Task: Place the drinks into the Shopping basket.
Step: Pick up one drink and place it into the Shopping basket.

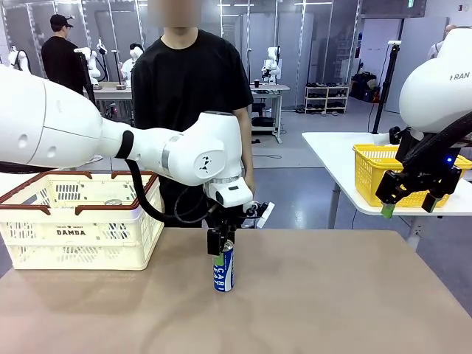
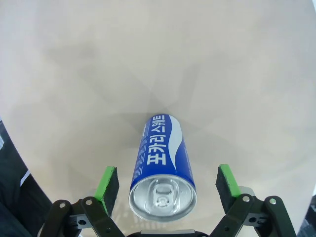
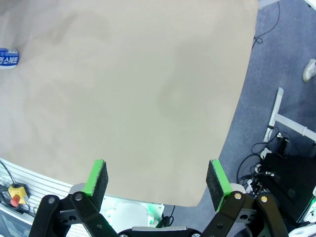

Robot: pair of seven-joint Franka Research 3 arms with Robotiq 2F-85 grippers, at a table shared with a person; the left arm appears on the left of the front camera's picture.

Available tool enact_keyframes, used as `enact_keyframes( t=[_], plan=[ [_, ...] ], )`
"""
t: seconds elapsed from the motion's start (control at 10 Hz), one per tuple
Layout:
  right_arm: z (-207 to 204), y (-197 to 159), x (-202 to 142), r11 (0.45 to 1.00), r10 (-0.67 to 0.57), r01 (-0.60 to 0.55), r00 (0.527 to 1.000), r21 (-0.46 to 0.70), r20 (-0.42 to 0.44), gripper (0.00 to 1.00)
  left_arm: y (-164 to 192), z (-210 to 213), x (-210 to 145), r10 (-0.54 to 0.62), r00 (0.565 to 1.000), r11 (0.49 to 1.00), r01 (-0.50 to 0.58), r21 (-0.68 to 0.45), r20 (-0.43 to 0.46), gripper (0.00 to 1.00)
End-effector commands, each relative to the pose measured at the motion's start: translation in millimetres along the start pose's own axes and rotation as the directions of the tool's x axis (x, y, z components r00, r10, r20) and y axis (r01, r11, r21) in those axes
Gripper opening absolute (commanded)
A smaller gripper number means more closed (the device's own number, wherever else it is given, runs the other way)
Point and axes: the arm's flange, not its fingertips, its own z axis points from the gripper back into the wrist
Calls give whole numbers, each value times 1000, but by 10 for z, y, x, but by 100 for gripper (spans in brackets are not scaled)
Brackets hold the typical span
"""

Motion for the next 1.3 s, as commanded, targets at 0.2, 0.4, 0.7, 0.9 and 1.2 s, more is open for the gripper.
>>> enact_keyframes(
  t=[0.2, 0.4, 0.7, 0.9, 1.2],
  plan=[
    [24, -18, -4, 1000, 0, 0, 1000, -2, -4, 100, 2, -141, 52, 32, 999, 1000, -32, 1, -6, 100],
    [24, -18, -4, 1000, 0, 0, 1000, -2, -4, 100, -6, -176, 41, 47, 999, 999, -47, 11, -7, 100],
    [24, -18, -4, 1000, 0, 0, 1000, -2, -4, 100, -3, -185, 11, 64, 998, 997, -63, 45, -26, 92],
    [24, -18, -4, 1000, 0, 0, 1000, -2, -4, 100, 17, -191, 7, 71, 997, 997, -69, 46, -28, 86],
    [24, -18, -4, 1000, 0, 0, 1000, -2, -4, 100, 33, -170, 19, 71, 997, 996, -70, 56, -21, 61]
  ],
)
